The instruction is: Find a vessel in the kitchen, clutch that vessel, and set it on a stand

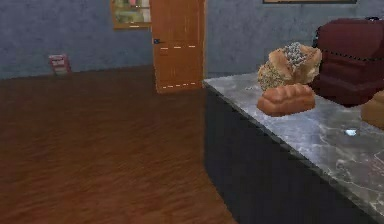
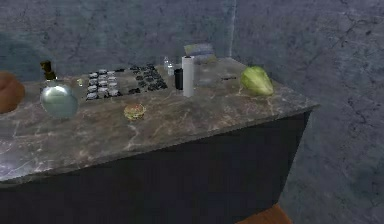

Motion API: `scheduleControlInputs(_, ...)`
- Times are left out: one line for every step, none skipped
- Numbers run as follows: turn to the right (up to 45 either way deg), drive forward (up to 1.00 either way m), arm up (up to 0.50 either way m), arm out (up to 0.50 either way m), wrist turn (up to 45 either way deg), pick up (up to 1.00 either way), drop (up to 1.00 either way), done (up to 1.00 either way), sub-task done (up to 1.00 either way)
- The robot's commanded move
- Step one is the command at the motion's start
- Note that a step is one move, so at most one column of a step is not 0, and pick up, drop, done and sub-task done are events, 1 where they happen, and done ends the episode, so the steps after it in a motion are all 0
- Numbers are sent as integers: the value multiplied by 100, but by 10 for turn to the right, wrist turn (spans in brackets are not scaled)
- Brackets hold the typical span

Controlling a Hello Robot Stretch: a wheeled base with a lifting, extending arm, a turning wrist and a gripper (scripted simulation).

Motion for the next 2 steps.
scheduleControlInputs(450, 0, 0, 0, 0, 0, 0, 0, 0)
scheduleControlInputs(450, 0, 0, 0, 0, 0, 0, 0, 0)
